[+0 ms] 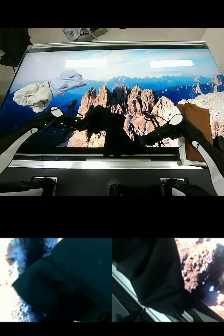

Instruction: Fold the shirts.

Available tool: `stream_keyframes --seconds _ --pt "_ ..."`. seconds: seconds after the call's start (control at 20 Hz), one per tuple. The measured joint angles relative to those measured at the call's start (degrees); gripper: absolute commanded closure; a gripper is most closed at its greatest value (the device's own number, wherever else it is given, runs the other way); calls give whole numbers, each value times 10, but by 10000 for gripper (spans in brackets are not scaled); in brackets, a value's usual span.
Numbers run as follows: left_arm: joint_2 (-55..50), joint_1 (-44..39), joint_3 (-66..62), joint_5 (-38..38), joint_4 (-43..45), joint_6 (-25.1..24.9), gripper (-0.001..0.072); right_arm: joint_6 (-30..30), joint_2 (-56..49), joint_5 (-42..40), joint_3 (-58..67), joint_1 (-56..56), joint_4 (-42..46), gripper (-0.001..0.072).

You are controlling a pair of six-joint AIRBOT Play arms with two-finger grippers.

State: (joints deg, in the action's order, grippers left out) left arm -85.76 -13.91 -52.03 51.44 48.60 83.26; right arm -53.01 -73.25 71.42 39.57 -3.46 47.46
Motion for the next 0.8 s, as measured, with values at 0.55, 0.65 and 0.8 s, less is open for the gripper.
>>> stream_keyframes --seconds 0.55,0.65,0.8 --pt "39 5 -15 -8 24 -8 681 4 -45 -49 16 -79 -23 668" --pt "79 15 -46 -2 74 -11 682 5 -20 -34 53 -66 21 667" --pt "162 52 -130 2 163 6 681 -3 53 -15 162 -9 120 667"
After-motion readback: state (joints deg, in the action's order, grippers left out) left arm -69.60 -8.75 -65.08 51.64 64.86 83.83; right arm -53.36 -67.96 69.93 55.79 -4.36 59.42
